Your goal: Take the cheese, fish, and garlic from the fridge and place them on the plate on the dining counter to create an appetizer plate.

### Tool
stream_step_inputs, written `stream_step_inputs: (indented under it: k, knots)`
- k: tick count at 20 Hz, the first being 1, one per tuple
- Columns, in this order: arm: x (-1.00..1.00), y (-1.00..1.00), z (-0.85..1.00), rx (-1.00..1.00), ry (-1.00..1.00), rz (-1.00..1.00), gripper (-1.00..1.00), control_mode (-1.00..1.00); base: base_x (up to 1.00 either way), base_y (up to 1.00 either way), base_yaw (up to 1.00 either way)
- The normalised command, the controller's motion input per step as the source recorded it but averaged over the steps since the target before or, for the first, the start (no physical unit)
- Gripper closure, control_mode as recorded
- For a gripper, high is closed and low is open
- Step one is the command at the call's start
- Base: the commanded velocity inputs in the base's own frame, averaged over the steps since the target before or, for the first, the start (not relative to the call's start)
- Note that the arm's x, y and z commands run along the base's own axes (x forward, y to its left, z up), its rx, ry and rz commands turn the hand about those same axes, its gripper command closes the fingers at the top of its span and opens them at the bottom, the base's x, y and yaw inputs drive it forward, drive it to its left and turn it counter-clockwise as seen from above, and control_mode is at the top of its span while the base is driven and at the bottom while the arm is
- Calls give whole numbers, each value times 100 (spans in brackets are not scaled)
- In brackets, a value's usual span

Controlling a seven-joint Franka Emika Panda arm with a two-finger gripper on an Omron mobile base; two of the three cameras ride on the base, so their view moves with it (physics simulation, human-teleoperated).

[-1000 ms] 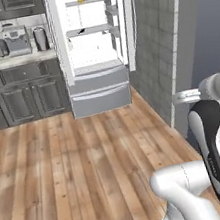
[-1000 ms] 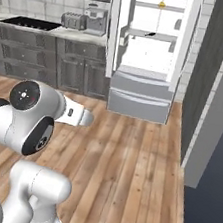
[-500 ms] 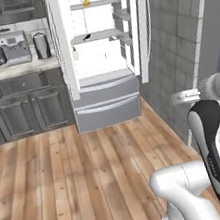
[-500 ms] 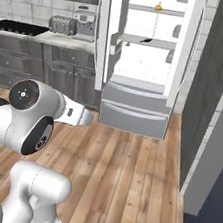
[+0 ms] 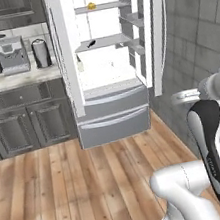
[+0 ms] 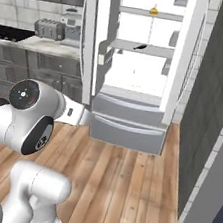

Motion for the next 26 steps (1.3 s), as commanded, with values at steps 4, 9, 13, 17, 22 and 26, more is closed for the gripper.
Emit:
stream_step_inputs:
  k: [4, 9, 13, 17, 22, 26]
  knots:
    - [0, 0, 0, 0, 0, 0, -100, 100, 86, 0, -4]
    - [0, 0, 0, 0, 0, 0, -100, 100, 86, 0, -3]
    - [0, 0, 0, 0, 0, 0, -100, 100, 86, 0, -3]
    - [0, 0, 0, 0, 0, 0, -100, 100, 78, 0, -2]
    - [0, 0, 0, 0, 0, 0, -100, 100, 67, -3, 0]
    - [0, 0, 0, 0, 0, 0, -100, 100, 56, -13, 0]
